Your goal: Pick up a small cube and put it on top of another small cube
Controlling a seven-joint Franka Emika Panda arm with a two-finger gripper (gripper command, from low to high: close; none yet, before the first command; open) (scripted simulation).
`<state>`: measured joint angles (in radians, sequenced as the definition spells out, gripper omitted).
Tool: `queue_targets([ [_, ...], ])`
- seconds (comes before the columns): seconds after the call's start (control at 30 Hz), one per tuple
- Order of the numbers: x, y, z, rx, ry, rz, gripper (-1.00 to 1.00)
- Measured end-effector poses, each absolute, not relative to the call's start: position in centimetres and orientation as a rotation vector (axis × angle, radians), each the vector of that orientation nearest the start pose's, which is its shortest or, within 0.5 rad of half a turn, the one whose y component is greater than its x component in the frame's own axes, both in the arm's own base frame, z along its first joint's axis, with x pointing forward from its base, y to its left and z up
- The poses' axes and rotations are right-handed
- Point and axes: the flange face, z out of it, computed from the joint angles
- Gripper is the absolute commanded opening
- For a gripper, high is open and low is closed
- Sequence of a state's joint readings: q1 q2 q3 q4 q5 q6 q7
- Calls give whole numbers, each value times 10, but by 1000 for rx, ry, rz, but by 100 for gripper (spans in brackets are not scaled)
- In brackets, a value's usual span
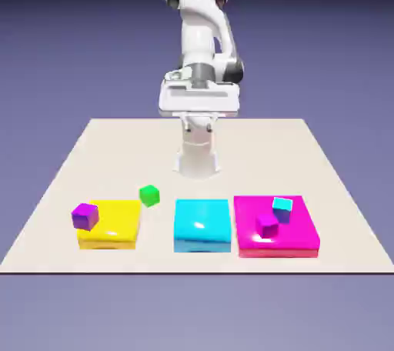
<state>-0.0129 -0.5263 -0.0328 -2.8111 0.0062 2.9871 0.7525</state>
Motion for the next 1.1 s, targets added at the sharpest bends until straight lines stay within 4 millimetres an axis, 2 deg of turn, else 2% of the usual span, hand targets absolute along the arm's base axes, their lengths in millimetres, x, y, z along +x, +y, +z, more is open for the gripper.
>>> queue_targets([
  [0.1,388,-73,372,-2538,1371,-626,0],
  [0.2,366,-123,312,-2497,1658,-300,0],
  [0.33,314,-176,240,-2337,2000,159,0],
  [0.43,259,-207,195,-2118,2227,508,0],
  [0.47,248,-207,185,-2080,2256,596,0],
  [0.5,245,-211,185,-2060,2271,596,0],
  [0.57,248,-202,165,-2087,2247,595,0],
  [0.7,238,-195,126,-2078,2255,596,0],
  [0.73,236,-193,119,-2079,2257,597,-100],
  [0.8,236,-193,119,-2079,2257,597,-100],
  [1.03,250,-211,186,-2055,2277,592,-100],
  [1.1,267,-231,196,-1914,2397,566,-100],
])
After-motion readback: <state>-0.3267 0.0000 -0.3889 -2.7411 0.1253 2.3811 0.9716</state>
